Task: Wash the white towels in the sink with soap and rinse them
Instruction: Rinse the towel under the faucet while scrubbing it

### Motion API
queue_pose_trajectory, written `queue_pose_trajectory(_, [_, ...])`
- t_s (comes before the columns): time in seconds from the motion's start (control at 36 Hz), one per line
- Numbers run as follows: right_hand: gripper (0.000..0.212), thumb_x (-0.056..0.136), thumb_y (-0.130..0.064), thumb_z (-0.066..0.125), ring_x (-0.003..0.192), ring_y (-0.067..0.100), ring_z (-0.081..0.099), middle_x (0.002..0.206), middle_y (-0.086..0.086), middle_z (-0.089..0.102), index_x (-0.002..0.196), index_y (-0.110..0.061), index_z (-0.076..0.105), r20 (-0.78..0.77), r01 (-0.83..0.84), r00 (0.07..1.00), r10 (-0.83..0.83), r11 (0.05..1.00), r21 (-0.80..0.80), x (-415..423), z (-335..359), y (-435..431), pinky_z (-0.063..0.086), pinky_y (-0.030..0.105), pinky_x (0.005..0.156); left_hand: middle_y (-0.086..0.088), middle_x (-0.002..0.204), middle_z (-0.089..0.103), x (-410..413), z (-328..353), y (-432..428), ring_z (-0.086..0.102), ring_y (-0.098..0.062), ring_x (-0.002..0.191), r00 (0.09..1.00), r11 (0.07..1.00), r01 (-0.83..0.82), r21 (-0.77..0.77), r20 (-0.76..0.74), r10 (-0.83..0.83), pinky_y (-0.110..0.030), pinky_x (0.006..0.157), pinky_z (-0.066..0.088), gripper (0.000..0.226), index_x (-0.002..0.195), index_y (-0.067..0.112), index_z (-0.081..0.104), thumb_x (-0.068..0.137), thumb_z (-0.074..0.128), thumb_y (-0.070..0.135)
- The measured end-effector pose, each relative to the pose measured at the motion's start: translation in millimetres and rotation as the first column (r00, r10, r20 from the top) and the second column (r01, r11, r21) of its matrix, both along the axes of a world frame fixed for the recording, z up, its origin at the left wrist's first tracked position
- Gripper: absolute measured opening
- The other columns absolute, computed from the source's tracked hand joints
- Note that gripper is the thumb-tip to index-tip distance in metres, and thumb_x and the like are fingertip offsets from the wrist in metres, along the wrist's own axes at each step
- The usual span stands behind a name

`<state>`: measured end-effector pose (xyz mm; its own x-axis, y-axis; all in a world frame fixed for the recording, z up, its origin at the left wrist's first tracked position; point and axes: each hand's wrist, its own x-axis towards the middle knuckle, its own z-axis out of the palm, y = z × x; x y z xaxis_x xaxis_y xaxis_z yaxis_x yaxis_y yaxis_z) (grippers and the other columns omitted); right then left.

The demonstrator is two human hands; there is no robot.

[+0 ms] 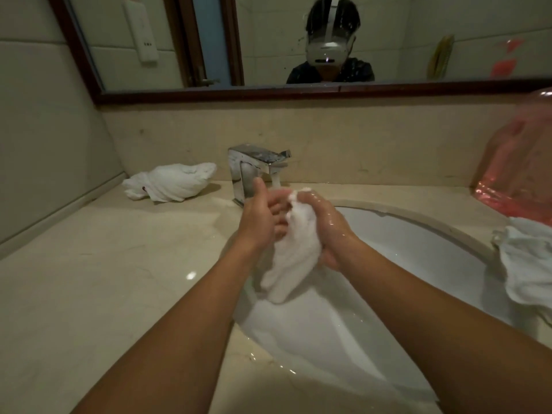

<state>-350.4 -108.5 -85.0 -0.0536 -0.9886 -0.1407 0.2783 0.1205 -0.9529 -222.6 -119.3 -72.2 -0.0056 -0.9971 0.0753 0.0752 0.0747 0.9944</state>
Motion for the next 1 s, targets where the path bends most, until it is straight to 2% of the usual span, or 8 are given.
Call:
queue_pose_trajectory(0.17, [0.050,0.091,-0.037,0.042,0.079,0.034,0.071,0.088,0.020,0.072,0.093,-0.003,0.079,0.231,-0.093,0.970,0.082,0.995,0.034,-16.6,3.4,-2.0,0.055,0.038,0.083,-0.003,0.076,0.067,-0.3,5.5,-9.0,0.065,-0.012,0.065,0.969,0.981,-0.175,-0.079,0.164,0.186,-0.026,0.061,0.049,0.057,0.092,0.011,0.065,0.116,0.026,0.045])
queue_pose_trajectory(0.25, [0.043,0.092,-0.035,0.039,0.069,0.028,0.064,0.072,0.013,0.062,0.067,-0.013,0.067,0.274,-0.053,0.961,0.036,0.997,0.056,-12.5,3.7,0.7,0.049,0.034,0.075,-0.008,0.111,0.066,1.3,-0.4,-17.2,0.063,-0.020,0.098,0.944,0.977,-0.200,-0.071,0.254,0.211,-0.035,0.085,0.048,0.041,0.111,0.016,0.062,0.114,0.032,0.043])
queue_pose_trajectory(0.36, [0.018,0.088,-0.034,0.041,0.067,0.023,0.056,0.071,0.006,0.048,0.075,-0.023,0.045,0.392,-0.041,0.920,-0.002,0.994,0.101,-18.3,0.5,-7.2,0.045,0.031,0.071,-0.013,0.162,0.039,5.0,-3.6,-24.5,0.041,-0.033,0.149,0.935,0.982,-0.189,0.003,0.305,0.180,-0.053,0.126,0.031,0.069,0.152,0.020,0.054,0.105,0.030,0.065])
queue_pose_trajectory(0.61, [0.033,0.086,-0.032,0.050,0.059,0.013,0.033,0.066,-0.004,0.025,0.074,-0.030,0.020,0.444,-0.019,0.896,-0.020,0.996,0.083,-23.8,-8.0,-22.9,0.029,0.031,0.059,-0.017,0.125,0.076,6.6,4.3,-14.4,0.076,-0.033,0.109,0.966,0.924,0.224,0.309,-0.193,-0.170,-0.048,0.099,0.057,0.102,0.137,0.018,0.068,0.089,0.020,0.094])
queue_pose_trajectory(0.69, [0.046,0.095,-0.044,0.052,0.058,0.019,0.059,0.065,0.004,0.056,0.056,-0.020,0.050,0.326,-0.014,0.945,-0.025,0.993,0.116,-21.1,-5.2,-19.8,0.043,0.032,0.066,-0.012,0.134,0.072,13.0,-2.5,-25.0,0.071,-0.035,0.118,0.989,0.928,0.067,0.365,-0.145,-0.014,-0.055,0.104,0.056,0.100,0.142,0.022,0.060,0.084,0.030,0.097])
queue_pose_trajectory(0.75, [0.058,0.096,-0.061,0.052,0.094,0.032,0.077,0.101,0.015,0.079,0.094,-0.012,0.083,0.259,-0.062,0.965,0.035,0.993,0.096,-20.0,-6.0,-17.2,0.055,0.043,0.095,-0.011,0.123,0.074,17.3,1.6,-26.1,0.072,-0.034,0.112,0.988,0.935,-0.069,0.349,-0.105,0.112,-0.054,0.102,0.058,0.084,0.130,0.018,0.061,0.094,0.027,0.087])
queue_pose_trajectory(0.81, [0.078,0.092,-0.075,0.052,0.119,0.042,0.070,0.127,0.021,0.074,0.127,-0.011,0.077,0.237,-0.127,0.966,0.103,0.988,0.086,-21.6,-7.0,-13.2,0.047,0.053,0.113,-0.009,0.112,0.077,18.6,7.0,-22.9,0.074,-0.032,0.104,0.984,0.939,-0.119,0.321,-0.084,0.154,-0.051,0.098,0.060,0.085,0.129,0.014,0.064,0.099,0.024,0.082])
queue_pose_trajectory(1.0, [0.063,0.094,-0.050,0.068,0.120,0.038,0.071,0.130,0.018,0.073,0.143,-0.011,0.061,-0.066,-0.306,0.950,0.304,0.951,-0.029,-21.4,-8.4,4.3,0.055,0.052,0.106,-0.012,0.111,0.073,25.6,7.8,-23.9,0.071,-0.031,0.100,0.964,0.908,-0.206,0.365,-0.082,0.252,-0.044,0.094,0.060,0.087,0.137,0.009,0.061,0.102,0.022,0.079])
